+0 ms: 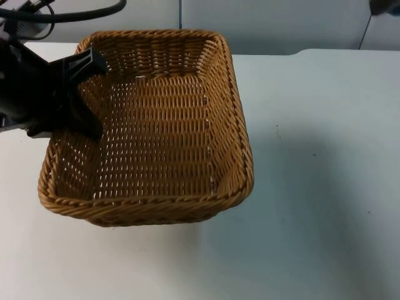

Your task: Pick up the basket with the left hand and place the ball into the basket with the right hand.

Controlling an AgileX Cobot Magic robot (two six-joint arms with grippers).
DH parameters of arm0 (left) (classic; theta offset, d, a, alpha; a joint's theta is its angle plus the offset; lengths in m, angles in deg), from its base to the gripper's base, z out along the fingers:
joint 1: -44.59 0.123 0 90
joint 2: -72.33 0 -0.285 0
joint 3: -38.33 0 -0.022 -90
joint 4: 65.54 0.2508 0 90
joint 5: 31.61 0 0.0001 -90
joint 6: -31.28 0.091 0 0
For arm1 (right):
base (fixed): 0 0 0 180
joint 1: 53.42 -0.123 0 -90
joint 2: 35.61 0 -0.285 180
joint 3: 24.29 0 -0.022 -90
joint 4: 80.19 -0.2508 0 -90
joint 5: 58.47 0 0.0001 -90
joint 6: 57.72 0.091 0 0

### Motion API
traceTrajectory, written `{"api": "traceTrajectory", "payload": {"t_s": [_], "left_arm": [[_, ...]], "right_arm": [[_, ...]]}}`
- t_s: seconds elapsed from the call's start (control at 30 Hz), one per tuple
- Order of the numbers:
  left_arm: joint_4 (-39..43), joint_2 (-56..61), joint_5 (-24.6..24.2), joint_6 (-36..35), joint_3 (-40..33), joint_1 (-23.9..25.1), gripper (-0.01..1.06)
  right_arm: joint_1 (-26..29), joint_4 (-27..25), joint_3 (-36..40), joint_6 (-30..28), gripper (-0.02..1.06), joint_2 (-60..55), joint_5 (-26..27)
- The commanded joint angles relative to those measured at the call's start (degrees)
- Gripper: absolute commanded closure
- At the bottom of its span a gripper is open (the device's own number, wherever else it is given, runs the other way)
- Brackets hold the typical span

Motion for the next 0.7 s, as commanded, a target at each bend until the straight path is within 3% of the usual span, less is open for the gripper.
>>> {"api": "traceTrajectory", "payload": {"t_s": [0.0, 0.07, 0.1, 0.33, 0.67], "left_arm": [[-1.0, 1.0, -0.3, -0.3, -0.1, 0.0, 1.05], [-1.0, 1.0, -0.3, -0.5, -0.1, 0.0, 1.05], [-1.0, 1.0, -0.3, -0.5, -0.1, 0.0, 1.05], [-0.6, 1.0, -0.5, -1.3, -0.1, 0.0, 1.05], [-0.5, 1.0, -0.6, -1.3, -0.1, 0.0, 1.05]], "right_arm": [[-5.0, -0.6, -0.4, -0.3, 1.05, 3.5, 0.6], [-10.9, -0.6, -0.4, 0.0, 1.05, 4.3, 1.0], [-10.9, -0.6, -0.4, 0.0, 1.05, 4.3, 1.0], [-24.5, -0.6, -0.4, 0.4, 1.05, 1.4, 4.7], [-30.7, -0.8, -0.4, 0.5, 1.05, -10.0, 8.6]]}}
